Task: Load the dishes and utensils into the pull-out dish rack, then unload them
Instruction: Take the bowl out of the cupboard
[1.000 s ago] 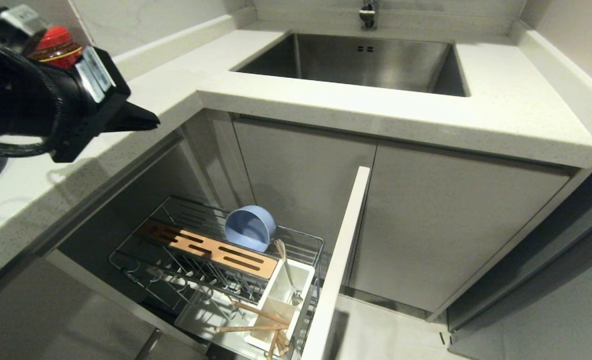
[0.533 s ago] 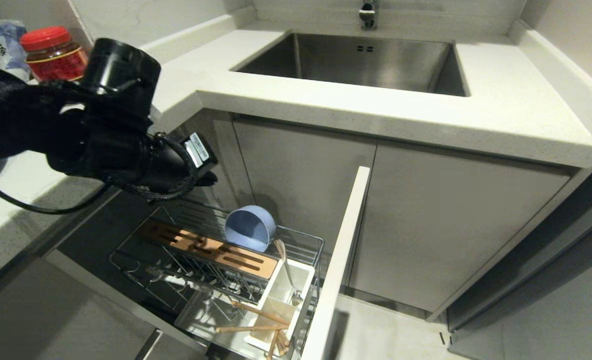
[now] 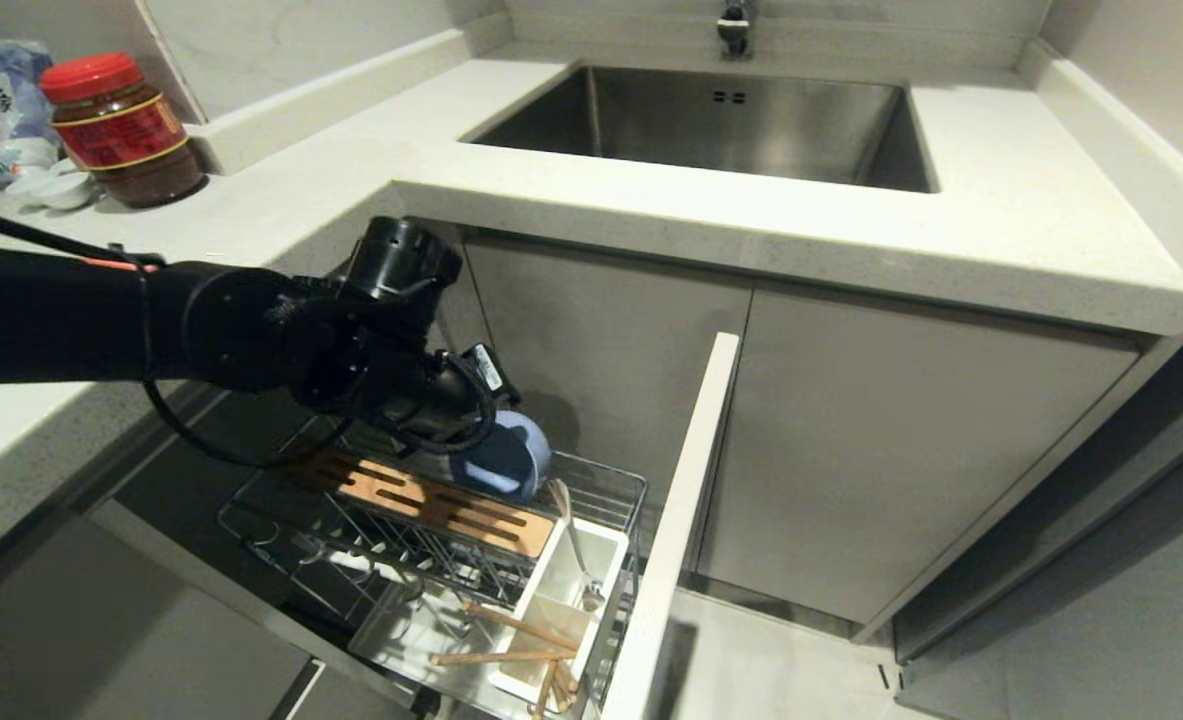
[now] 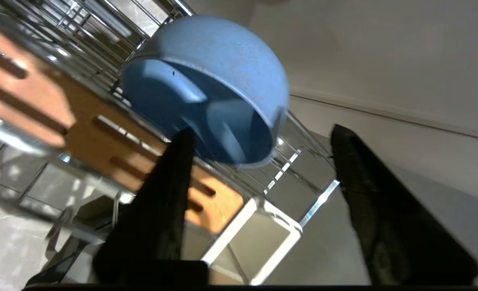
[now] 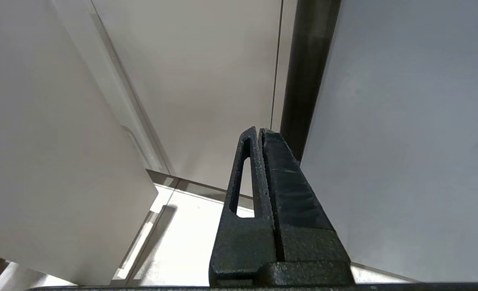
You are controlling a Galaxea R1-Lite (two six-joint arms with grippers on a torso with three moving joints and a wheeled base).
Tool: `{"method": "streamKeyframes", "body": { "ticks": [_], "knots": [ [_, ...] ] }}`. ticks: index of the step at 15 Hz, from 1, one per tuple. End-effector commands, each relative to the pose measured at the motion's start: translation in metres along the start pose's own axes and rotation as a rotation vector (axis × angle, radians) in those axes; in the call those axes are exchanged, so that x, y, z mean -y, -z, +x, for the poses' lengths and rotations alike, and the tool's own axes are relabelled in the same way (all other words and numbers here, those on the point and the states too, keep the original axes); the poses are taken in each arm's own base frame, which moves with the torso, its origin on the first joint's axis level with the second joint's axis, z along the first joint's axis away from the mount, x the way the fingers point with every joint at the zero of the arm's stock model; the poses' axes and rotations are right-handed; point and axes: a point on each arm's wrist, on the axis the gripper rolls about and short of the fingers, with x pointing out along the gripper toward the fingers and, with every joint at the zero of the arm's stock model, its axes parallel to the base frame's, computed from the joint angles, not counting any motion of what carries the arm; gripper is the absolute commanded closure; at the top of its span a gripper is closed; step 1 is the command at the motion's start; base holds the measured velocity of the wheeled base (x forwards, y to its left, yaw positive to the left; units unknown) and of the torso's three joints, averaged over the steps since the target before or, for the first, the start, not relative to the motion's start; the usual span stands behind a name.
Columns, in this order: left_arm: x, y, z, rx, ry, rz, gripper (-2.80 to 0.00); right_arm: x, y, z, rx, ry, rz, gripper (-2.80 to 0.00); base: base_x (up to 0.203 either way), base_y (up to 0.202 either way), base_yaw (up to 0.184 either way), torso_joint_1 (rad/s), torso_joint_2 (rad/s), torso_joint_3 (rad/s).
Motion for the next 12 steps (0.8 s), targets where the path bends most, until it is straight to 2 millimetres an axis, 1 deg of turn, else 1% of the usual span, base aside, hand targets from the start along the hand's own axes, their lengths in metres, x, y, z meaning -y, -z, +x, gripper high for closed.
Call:
{"method": "streamKeyframes", "body": {
  "ticks": [1,3,5,7,11,12],
  "knots": [
    [-0.001,0.009,0.028,-0.031,-0.031,0.004,-2.8,0.0,0.007,0.001,-0.024,0.0,0.0,0.0,0.0,0.0,0.0,0.0,0.0,0.0],
    [0.0,0.012,0.044,-0.022,-0.016,0.003,-2.8,0.0,0.007,0.001,-0.024,0.0,0.0,0.0,0.0,0.0,0.0,0.0,0.0,0.0],
    [0.003,0.011,0.054,-0.006,0.004,0.003,-2.8,0.0,0.007,0.001,-0.024,0.0,0.0,0.0,0.0,0.0,0.0,0.0,0.0,0.0],
    [0.007,0.008,0.06,0.007,0.016,0.001,-2.8,0.0,0.007,0.001,-0.024,0.0,0.0,0.0,0.0,0.0,0.0,0.0,0.0,0.0],
    [0.012,0.004,0.063,0.029,0.038,0.001,-2.8,0.0,0.007,0.001,-0.025,0.0,0.0,0.0,0.0,0.0,0.0,0.0,0.0,0.0],
    [0.012,0.004,0.066,0.029,0.038,0.003,0.0,0.0,0.007,0.001,-0.024,0.0,0.0,0.0,0.0,0.0,0.0,0.0,0.0,0.0]
  ]
}}
